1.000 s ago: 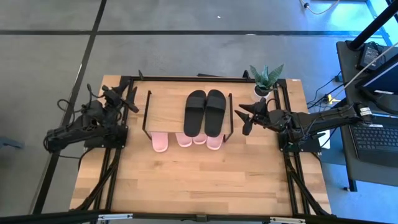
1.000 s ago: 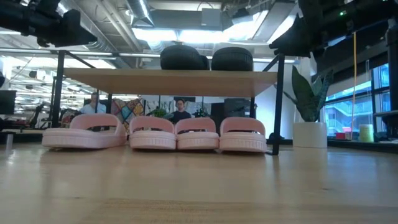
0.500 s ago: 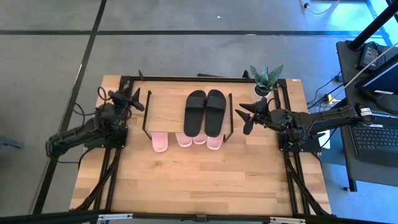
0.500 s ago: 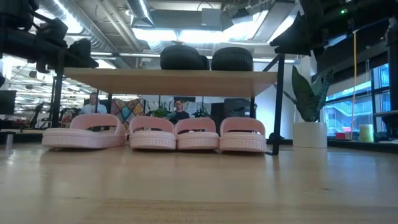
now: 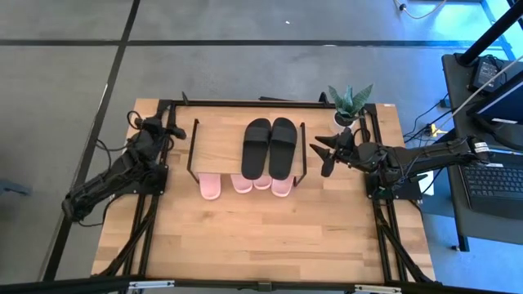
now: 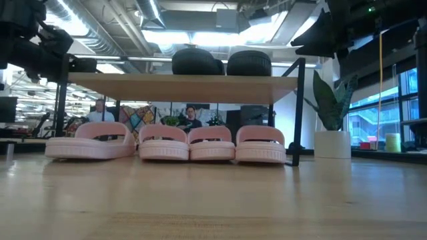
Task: Pick and place slides into the shelf
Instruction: Return to Home Position
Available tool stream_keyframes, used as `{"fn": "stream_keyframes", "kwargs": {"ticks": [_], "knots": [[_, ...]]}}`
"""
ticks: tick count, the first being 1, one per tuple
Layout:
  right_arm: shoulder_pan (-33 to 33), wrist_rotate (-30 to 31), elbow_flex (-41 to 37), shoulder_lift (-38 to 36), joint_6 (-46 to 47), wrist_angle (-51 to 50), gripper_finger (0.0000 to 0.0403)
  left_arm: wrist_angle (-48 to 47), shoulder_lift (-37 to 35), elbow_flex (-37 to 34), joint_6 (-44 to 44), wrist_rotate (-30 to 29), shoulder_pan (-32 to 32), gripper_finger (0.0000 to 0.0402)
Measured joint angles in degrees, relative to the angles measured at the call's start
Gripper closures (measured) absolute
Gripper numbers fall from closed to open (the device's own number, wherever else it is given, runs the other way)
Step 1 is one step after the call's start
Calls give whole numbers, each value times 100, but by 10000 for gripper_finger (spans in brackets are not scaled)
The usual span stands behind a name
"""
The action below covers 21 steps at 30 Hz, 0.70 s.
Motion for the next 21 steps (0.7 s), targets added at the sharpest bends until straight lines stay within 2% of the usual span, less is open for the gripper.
{"fn": "stream_keyframes", "kwargs": {"ticks": [8, 21], "knots": [[0, 2, 0, -45, -15, -84, 233, -131, 0, 0, -106, 3, 462, 196], [0, 2, 0, -45, -146, -195, 233, -254, 0, 0, -118, -88, 480, 196]]}}
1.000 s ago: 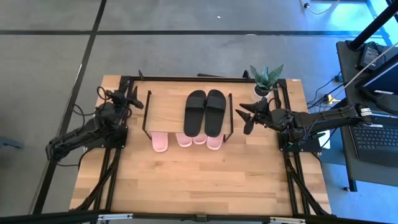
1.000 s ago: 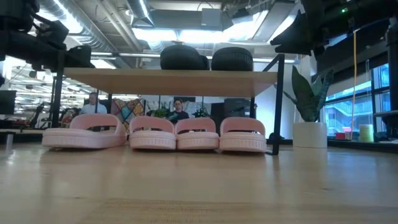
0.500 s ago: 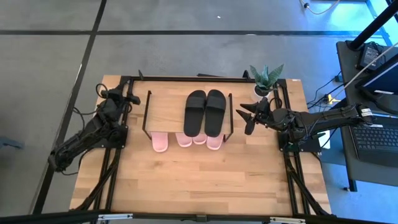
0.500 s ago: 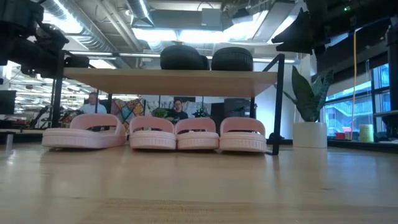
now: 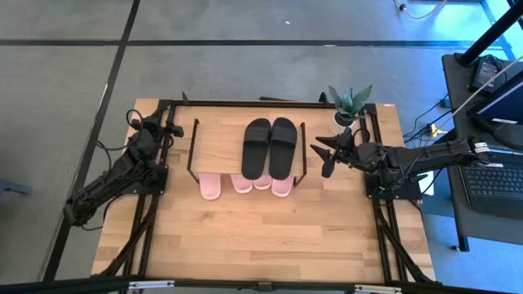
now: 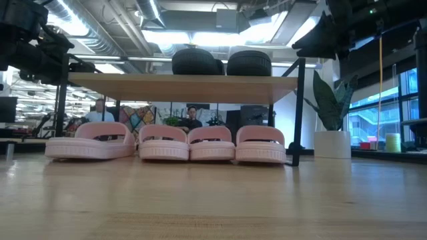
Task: Pick and place slides into the shelf
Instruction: Return to Home Position
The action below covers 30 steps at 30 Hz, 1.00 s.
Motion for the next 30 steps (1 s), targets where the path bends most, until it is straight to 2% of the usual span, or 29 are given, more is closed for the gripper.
{"fn": "stream_keyframes", "kwargs": {"ticks": [7, 13, 16, 25, 30], "knots": [[1, 0, 0, -2, -21, -15, 233, -70, 25, 0, -252, -128, 0, 196], [4, 0, 0, -2, -37, -32, 233, -101, 26, 0, -926, -979, 0, 196], [4, 0, -5, -40, -130, -32, 233, -107, 26, 0, -927, -1115, 0, 196], [-63, 12, -9, -954, -903, -157, 233, -107, 26, 0, -927, -1069, 0, 196], [-409, 15, -9, -1531, -1066, -836, 233, -107, 26, 0, -927, -1067, 0, 196]]}}
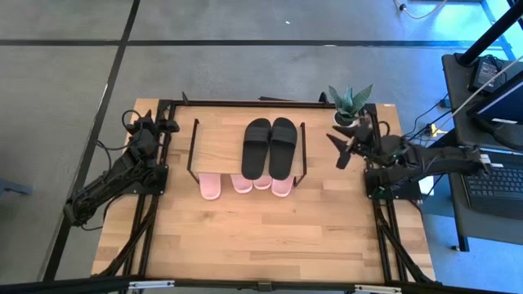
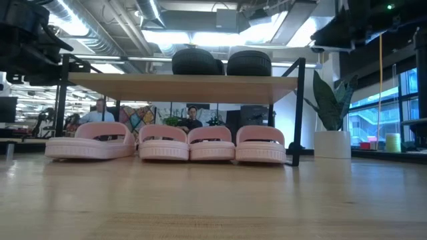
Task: Pick and place slides into the shelf
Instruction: Return to Home Position
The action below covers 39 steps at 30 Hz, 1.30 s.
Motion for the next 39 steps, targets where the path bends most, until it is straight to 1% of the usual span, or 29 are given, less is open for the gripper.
{"fn": "stream_keyframes", "kwargs": {"ticks": [5, 8, 11, 20, 24, 26, 31, 36, 39], "knots": [[-371, 2, 0, -666, -63, -663, 233, 0, 0, 0, 0, 4, 0, 196], [-569, 2, 0, -1082, -267, -838, 233, 0, 0, 0, 0, 6, 0, 196], [-755, 2, -64, -1513, -278, -949, 233, 0, 0, 0, 0, 7, 0, 196], [-853, -16, -1040, -2880, -4, -693, 233, 0, 0, 0, 0, 11, 0, 196], [-853, -178, -1378, -2857, 69, -534, 233, 0, 0, 0, 0, 11, 0, 196], [-855, -215, -1577, -2826, 37, -232, 233, 1, 0, 0, 0, 12, 0, 196], [-857, -212, -2077, -2886, 45, 352, 233, 0, 0, 0, 0, 13, 0, 196], [-857, -212, -2485, -2911, 50, 751, 233, 0, 0, 0, 0, 12, 0, 196], [-857, -210, -2601, -2911, 62, 815, 233, 0, 0, 0, 0, 11, 0, 196]]}}
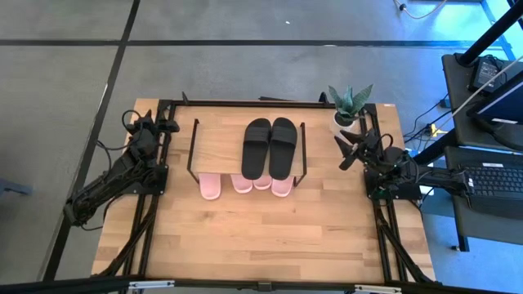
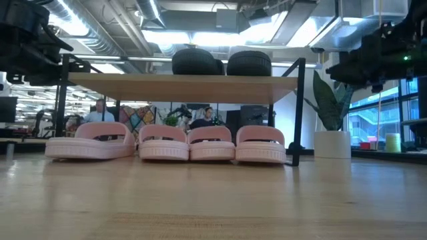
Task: Pick and place slides into the shelf
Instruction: Return to Home Position
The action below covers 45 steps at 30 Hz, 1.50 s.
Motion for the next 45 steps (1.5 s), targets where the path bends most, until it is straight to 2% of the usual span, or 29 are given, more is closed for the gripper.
{"fn": "stream_keyframes", "kwargs": {"ticks": [4, 10, 16, 45], "knots": [[0, 14, 0, 11, -57, 17, 233, 0, 0, -2, 0, 0, 0, 196], [0, 17, 0, 15, -767, 13, 233, 0, 0, -2, 0, 0, 0, 196], [0, 16, 0, 15, -470, 11, 233, 1, 0, -2, 0, 0, 0, 196], [0, 15, 0, 17, -471, 6, 233, 1, 0, -2, 0, -2, -1, 196]]}}
